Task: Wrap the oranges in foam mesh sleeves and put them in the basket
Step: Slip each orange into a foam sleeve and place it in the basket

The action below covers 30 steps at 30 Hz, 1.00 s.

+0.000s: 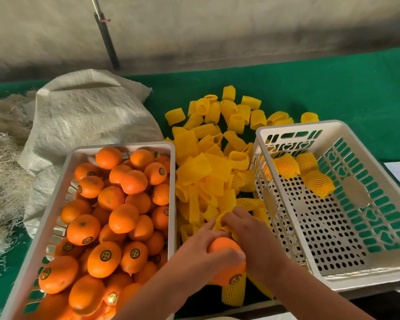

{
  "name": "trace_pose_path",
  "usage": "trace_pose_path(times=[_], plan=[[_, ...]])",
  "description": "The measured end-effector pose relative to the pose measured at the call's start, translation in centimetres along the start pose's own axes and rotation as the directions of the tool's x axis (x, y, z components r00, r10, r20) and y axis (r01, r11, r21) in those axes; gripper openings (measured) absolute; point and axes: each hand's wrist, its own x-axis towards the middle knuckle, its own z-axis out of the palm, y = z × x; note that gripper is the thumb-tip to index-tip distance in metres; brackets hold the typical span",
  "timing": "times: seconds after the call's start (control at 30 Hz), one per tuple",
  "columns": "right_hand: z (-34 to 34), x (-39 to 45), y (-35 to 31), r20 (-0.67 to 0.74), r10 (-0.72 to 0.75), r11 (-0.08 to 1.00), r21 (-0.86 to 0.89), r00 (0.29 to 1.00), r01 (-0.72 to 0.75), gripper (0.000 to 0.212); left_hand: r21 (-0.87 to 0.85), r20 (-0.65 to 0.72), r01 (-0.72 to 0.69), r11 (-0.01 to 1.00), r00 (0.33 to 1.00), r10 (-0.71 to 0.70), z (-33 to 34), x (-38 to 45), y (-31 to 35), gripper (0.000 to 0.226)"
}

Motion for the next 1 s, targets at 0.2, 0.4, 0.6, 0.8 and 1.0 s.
trace_pose_path(times=[0.2,0.4,0.6,0.8,1.0], plan=[[0.9,-0.1,0.5,0.033,-0.029,0.996,0.082,0.999,0.026,0.058,-0.160,-0.077,0.111,0.981,0.989,-0.124,0.3,0.8,-0.9,0.075],[1.7,-0.9,0.5,0.018,0.062,0.995,0.078,0.998,-0.063,0.070,-0.535,-0.208,0.050,0.843,0.960,-0.190,-1.5,1.3,-1.6,0.055],[2.1,-1.1,-0.2,0.014,0.097,0.976,0.197,0.995,-0.097,0.068,-0.377,-0.156,0.100,0.921,0.973,-0.170,-1.8,1.1,-2.3,0.051],[0.9,-1.9,-1.3,-0.051,0.084,0.978,0.196,0.995,-0.073,0.068,0.116,-0.343,-0.048,0.992,0.935,0.085,-1.6,1.2,-3.5,0.051],[0.7,-2.9,-3.8,-0.069,0.049,0.984,0.174,0.996,-0.037,0.072,0.544,-0.531,-0.031,0.838,0.761,0.373,-0.8,1.9,-4.7,0.058]])
